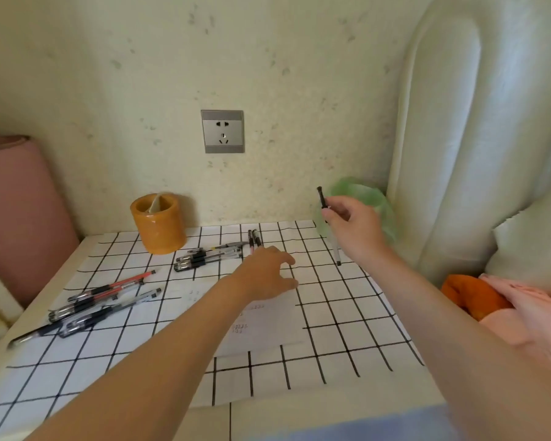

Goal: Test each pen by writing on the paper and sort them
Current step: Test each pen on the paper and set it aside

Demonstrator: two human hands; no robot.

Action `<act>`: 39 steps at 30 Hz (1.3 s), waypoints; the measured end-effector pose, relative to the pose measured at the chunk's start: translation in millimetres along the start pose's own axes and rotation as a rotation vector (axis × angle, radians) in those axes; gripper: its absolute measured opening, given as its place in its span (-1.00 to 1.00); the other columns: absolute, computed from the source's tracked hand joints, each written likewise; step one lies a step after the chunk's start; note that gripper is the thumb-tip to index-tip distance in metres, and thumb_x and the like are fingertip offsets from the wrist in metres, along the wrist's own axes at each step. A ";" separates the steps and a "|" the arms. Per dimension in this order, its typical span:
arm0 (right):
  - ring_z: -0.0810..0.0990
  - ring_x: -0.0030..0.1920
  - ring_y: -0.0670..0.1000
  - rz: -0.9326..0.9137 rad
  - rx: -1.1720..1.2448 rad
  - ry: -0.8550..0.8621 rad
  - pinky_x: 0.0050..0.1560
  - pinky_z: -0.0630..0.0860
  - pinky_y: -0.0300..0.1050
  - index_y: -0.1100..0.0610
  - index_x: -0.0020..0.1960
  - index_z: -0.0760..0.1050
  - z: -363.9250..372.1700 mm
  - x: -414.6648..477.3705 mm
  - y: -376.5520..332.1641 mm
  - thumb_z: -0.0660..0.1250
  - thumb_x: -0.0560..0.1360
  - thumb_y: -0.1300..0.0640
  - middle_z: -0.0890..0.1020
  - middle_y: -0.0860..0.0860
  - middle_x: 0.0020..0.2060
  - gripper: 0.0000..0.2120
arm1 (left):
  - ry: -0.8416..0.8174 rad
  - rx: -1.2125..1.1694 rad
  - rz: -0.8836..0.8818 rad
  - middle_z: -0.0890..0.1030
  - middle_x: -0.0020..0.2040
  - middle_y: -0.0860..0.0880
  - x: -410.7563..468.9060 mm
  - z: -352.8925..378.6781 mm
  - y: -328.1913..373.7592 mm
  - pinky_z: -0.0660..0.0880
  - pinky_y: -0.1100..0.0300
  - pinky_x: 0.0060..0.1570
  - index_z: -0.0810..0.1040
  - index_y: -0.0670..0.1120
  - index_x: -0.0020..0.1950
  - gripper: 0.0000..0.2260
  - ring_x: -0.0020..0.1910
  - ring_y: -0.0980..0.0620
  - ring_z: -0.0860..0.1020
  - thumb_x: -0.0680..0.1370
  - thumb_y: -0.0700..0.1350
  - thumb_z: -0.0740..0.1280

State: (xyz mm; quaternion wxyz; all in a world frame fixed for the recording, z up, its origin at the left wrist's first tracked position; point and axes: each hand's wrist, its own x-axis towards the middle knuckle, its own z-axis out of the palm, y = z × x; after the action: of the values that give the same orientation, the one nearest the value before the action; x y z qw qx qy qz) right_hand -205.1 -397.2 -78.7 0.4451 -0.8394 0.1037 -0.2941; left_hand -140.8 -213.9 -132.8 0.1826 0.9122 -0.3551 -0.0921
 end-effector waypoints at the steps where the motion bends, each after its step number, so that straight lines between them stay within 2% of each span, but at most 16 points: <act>1: 0.64 -0.06 -0.08 -0.012 0.028 0.058 0.05 0.53 -0.18 0.07 0.10 0.63 -5.9 8.8 -0.1 0.34 0.56 0.17 0.68 -0.10 -0.12 -0.85 | -0.017 0.037 0.007 0.40 0.40 0.01 6.9 1.8 2.4 0.30 0.01 0.35 0.40 0.10 0.42 -0.48 0.41 -0.04 0.28 0.50 0.21 0.36; 4: 0.64 -0.08 -0.07 -0.047 0.092 0.206 0.03 0.54 -0.19 0.01 0.06 0.59 -18.6 32.9 1.9 0.30 0.58 0.21 0.67 -0.12 -0.12 -0.84 | -0.057 0.139 0.039 0.37 0.41 0.02 24.1 8.4 7.6 0.30 0.00 0.33 0.36 0.13 0.45 -0.41 0.38 -0.04 0.30 0.47 0.28 0.36; 8: 0.61 -0.13 -0.14 -0.136 0.069 0.400 -0.09 0.45 -0.42 0.04 0.11 0.56 -26.7 55.0 7.2 0.30 0.58 0.20 0.65 -0.12 -0.10 -0.85 | -0.092 0.182 0.067 0.36 0.39 0.04 34.6 20.5 7.6 0.30 0.04 0.31 0.35 0.13 0.45 -0.38 0.36 -0.01 0.29 0.44 0.27 0.38; 10: 0.60 -0.12 -0.10 -0.169 -0.015 0.422 -0.09 0.47 -0.37 0.07 0.13 0.57 -26.3 65.8 13.4 0.29 0.58 0.19 0.66 -0.06 -0.06 -0.84 | -0.095 0.161 0.076 0.35 0.37 0.05 37.6 23.8 5.0 0.31 0.06 0.31 0.36 0.14 0.43 -0.38 0.34 0.01 0.28 0.42 0.26 0.40; 14: 0.62 -0.03 0.14 -0.132 -0.365 0.266 0.01 0.53 0.03 0.13 0.11 0.59 -13.7 79.5 39.9 0.28 0.56 0.21 0.67 0.09 -0.05 -0.82 | -0.108 0.128 0.082 0.33 0.33 0.07 42.6 23.8 1.5 0.33 0.05 0.30 0.37 0.16 0.40 -0.38 0.31 0.03 0.26 0.39 0.28 0.42; 16: 0.62 0.05 0.20 -0.043 -0.548 0.153 0.13 0.49 0.09 0.11 0.19 0.57 -7.0 78.6 48.8 0.24 0.58 0.18 0.68 0.10 0.01 -0.76 | -0.106 0.123 0.086 0.33 0.31 0.08 44.1 23.9 0.1 0.34 0.04 0.30 0.37 0.17 0.39 -0.38 0.30 0.03 0.26 0.38 0.29 0.43; 19: 0.56 0.21 0.16 0.083 -0.693 -0.017 0.36 0.29 0.10 0.05 0.39 0.44 -2.0 74.6 51.7 0.17 0.60 0.12 0.67 0.06 0.12 -0.63 | -0.105 0.120 0.091 0.33 0.30 0.09 44.8 23.5 -2.1 0.34 0.03 0.30 0.37 0.18 0.39 -0.37 0.30 0.04 0.26 0.37 0.31 0.43; 21: 0.52 0.27 0.15 0.075 -0.710 -0.021 0.36 0.27 0.10 0.05 0.39 0.43 -2.2 73.5 48.6 0.21 0.57 0.15 0.63 0.05 0.18 -0.61 | -0.103 0.120 0.098 0.34 0.30 0.09 43.3 23.3 -2.0 0.33 0.03 0.31 0.37 0.17 0.40 -0.36 0.30 0.03 0.26 0.38 0.30 0.42; 24: 0.47 0.26 0.16 -0.039 -0.695 0.040 0.29 0.35 0.08 0.04 0.30 0.51 -2.9 69.2 37.0 0.28 0.51 0.18 0.58 0.06 0.21 -0.64 | -0.090 0.117 0.107 0.36 0.34 0.06 38.6 22.0 -1.1 0.32 0.07 0.31 0.35 0.13 0.44 -0.38 0.33 0.02 0.28 0.44 0.26 0.40; 26: 0.45 0.25 0.14 -0.114 -0.631 0.019 0.30 0.35 0.05 0.04 0.28 0.53 -1.5 63.5 26.1 0.31 0.51 0.19 0.56 0.07 0.21 -0.66 | -0.041 0.106 0.110 0.39 0.35 0.05 33.2 16.5 -1.9 0.32 0.06 0.31 0.37 0.11 0.43 -0.44 0.34 0.02 0.30 0.48 0.25 0.36; 29: 0.51 0.14 0.04 -0.177 -0.509 -0.094 0.21 0.44 -0.03 0.04 0.20 0.58 4.8 48.8 7.2 0.32 0.52 0.20 0.58 0.02 0.10 -0.73 | 0.088 0.018 0.116 0.46 0.26 0.07 21.1 1.6 -8.1 0.34 0.09 0.29 0.44 0.10 0.37 -0.54 0.30 0.05 0.35 0.51 0.22 0.34; 32: 0.58 0.04 -0.06 -0.122 -0.389 -0.234 0.10 0.50 -0.15 0.00 0.11 0.62 20.0 29.4 -12.5 0.32 0.53 0.17 0.63 -0.06 0.03 -0.80 | 0.160 -0.039 0.083 0.49 0.11 0.11 2.2 -17.2 -21.3 0.42 0.17 0.16 0.51 0.09 0.28 -0.63 0.14 0.11 0.43 0.52 0.18 0.35; 35: 0.60 0.02 -0.07 -0.096 -0.341 -0.355 0.11 0.54 -0.14 -0.02 0.06 0.63 45.9 9.5 -28.3 0.33 0.54 0.13 0.64 -0.08 0.00 -0.84 | 0.212 -0.036 0.022 0.51 0.00 0.14 -25.2 -34.3 -42.2 0.48 0.20 -0.02 0.56 0.09 0.17 -0.71 -0.05 0.15 0.48 0.51 0.18 0.34; 39: 0.61 0.01 -0.08 -0.110 -0.310 -0.522 0.11 0.56 -0.09 0.01 0.05 0.63 92.3 -16.6 -54.3 0.33 0.55 0.15 0.65 -0.11 -0.01 -0.85 | 0.241 -0.037 -0.108 0.53 -0.01 0.15 -68.5 -52.1 -76.4 0.50 0.20 -0.04 0.54 0.11 0.16 -0.76 -0.06 0.17 0.51 0.53 0.14 0.34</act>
State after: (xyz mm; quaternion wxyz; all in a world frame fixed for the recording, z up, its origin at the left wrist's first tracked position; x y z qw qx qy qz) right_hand -169.2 -295.0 -81.3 0.3067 -0.9489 -0.0161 -0.0727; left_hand -128.4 -101.2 -113.0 0.2356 0.9309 -0.2793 0.0022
